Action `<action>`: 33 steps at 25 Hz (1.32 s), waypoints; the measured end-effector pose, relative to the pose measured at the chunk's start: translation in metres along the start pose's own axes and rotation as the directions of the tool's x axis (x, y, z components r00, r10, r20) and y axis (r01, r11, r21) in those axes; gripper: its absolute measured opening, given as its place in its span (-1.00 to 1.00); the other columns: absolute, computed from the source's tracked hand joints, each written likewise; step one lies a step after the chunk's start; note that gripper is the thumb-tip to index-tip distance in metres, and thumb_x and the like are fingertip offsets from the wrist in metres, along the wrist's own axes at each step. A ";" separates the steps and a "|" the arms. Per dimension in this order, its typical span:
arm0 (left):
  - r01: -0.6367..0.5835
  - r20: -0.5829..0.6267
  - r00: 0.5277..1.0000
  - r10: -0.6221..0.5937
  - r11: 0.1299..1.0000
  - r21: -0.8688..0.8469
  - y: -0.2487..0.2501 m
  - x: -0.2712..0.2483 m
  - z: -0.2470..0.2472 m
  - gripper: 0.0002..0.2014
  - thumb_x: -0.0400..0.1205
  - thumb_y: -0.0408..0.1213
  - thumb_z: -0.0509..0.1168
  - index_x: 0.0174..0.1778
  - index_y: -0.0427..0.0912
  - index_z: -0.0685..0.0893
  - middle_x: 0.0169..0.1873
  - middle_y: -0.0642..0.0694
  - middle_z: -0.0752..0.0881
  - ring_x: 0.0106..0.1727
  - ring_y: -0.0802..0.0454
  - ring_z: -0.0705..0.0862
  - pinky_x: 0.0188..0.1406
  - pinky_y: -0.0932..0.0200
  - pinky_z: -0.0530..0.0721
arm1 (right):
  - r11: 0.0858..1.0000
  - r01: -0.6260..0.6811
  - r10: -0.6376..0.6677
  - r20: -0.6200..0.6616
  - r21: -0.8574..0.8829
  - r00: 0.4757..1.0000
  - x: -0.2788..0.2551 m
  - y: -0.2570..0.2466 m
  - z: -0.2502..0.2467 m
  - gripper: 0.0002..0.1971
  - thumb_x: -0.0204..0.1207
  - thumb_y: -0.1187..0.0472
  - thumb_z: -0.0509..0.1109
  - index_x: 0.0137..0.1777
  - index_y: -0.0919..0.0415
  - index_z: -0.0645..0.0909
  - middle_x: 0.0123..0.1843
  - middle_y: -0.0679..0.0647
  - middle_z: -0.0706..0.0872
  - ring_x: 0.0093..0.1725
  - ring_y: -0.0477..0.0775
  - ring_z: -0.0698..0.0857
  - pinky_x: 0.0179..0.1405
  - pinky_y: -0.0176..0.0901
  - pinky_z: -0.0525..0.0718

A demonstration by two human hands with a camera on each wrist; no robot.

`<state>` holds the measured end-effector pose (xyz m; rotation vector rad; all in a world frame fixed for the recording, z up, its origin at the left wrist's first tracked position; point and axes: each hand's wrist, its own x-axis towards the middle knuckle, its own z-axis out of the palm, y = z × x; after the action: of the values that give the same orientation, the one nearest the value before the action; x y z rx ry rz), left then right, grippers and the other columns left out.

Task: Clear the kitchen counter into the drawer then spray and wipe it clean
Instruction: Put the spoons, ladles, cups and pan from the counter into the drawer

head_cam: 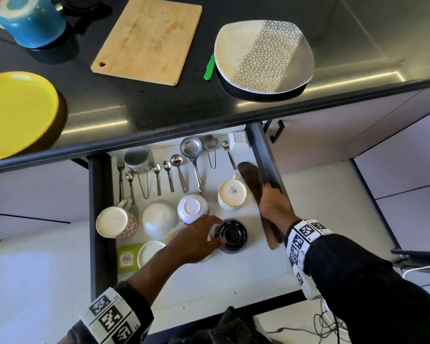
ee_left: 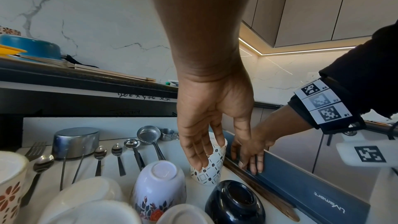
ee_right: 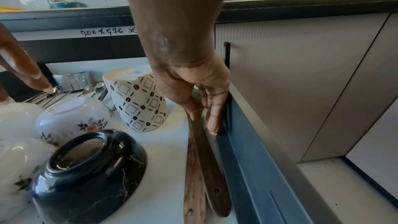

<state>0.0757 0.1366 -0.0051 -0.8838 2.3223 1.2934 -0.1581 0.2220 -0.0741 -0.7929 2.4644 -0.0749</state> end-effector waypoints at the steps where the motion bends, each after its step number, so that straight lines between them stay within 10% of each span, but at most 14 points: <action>1: -0.010 -0.003 1.000 0.010 1.000 -0.007 0.001 0.000 -0.003 -0.53 0.64 0.03 0.34 0.47 0.09 0.46 0.42 0.11 0.50 0.34 0.06 0.54 0.35 0.08 0.52 | 1.000 0.001 0.000 0.007 -0.016 1.000 -0.002 -0.003 -0.005 -0.72 0.65 0.28 0.24 0.33 0.24 0.51 0.27 0.25 0.69 0.25 0.32 0.69 0.21 0.07 0.63; 7: -0.066 -0.134 0.989 0.069 0.998 0.024 0.004 0.007 -0.057 -0.60 0.61 -0.01 0.39 0.37 0.13 0.53 0.35 0.15 0.54 0.32 0.05 0.58 0.31 0.05 0.57 | 0.980 0.142 -0.107 -0.226 0.143 0.968 -0.006 -0.034 -0.055 -0.93 0.54 0.18 0.40 -0.01 0.05 0.62 -0.02 0.00 0.74 0.01 0.13 0.71 -0.02 -0.05 0.66; 11: -0.106 -0.359 0.924 0.133 0.990 0.094 0.025 0.025 -0.119 -0.70 0.63 -0.07 0.37 0.28 0.10 0.59 0.20 0.12 0.60 0.19 0.06 0.64 0.14 0.07 0.63 | 0.875 0.421 -0.245 -0.534 0.237 0.809 0.001 -0.062 -0.107 -0.98 0.54 0.21 0.44 -0.09 0.10 0.65 -0.18 -0.07 0.71 -0.19 -0.04 0.64 -0.32 -0.20 0.56; 16: -0.076 -0.472 0.873 0.126 0.990 0.122 0.037 0.058 -0.165 -0.76 0.63 -0.07 0.35 0.21 0.13 0.58 0.12 0.15 0.58 0.13 0.13 0.62 0.04 0.15 0.63 | 0.782 0.608 -0.419 -0.606 0.136 0.676 0.036 -0.086 -0.130 -0.91 0.45 0.25 0.52 -0.08 0.14 0.68 -0.15 0.00 0.72 -0.13 0.01 0.70 -0.13 -0.05 0.73; 19: -0.013 -0.450 0.885 0.117 0.974 0.228 0.024 0.081 -0.184 -0.63 0.62 -0.04 0.36 0.35 0.14 0.54 0.34 0.10 0.54 0.33 0.05 0.57 0.29 0.02 0.61 | 0.790 0.606 -0.489 -0.500 0.094 0.715 0.048 -0.102 -0.128 -0.66 0.50 0.18 0.50 0.26 0.22 0.67 0.23 0.13 0.72 0.26 0.15 0.67 0.34 -0.06 0.58; 23: 0.136 -0.402 0.912 0.078 0.868 0.477 0.001 0.105 -0.189 -0.32 0.70 0.09 0.18 0.71 0.12 0.06 0.72 0.11 0.00 0.72 -0.05 0.03 0.67 -0.12 0.14 | 0.835 0.548 -0.513 -0.301 0.041 0.804 0.049 -0.123 -0.126 -0.44 0.65 0.06 0.35 0.57 0.33 0.43 0.66 0.20 0.37 0.68 0.20 0.26 0.63 -0.03 0.20; 33: 0.117 -0.304 0.952 0.047 0.858 0.499 -0.002 0.094 -0.212 -0.39 0.73 0.07 0.12 0.70 0.15 0.09 0.71 0.16 0.04 0.71 0.02 0.08 0.63 -0.08 0.25 | 0.893 0.411 -0.446 -0.222 -0.185 0.867 0.033 -0.184 -0.146 -0.64 0.60 -0.01 0.38 0.25 0.25 0.57 0.28 0.23 0.64 0.33 0.28 0.60 0.25 0.03 0.55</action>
<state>0.0075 -0.0772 0.0529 -0.9793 2.6754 0.4805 -0.1589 0.0362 0.0730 -1.4683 2.5007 -0.1917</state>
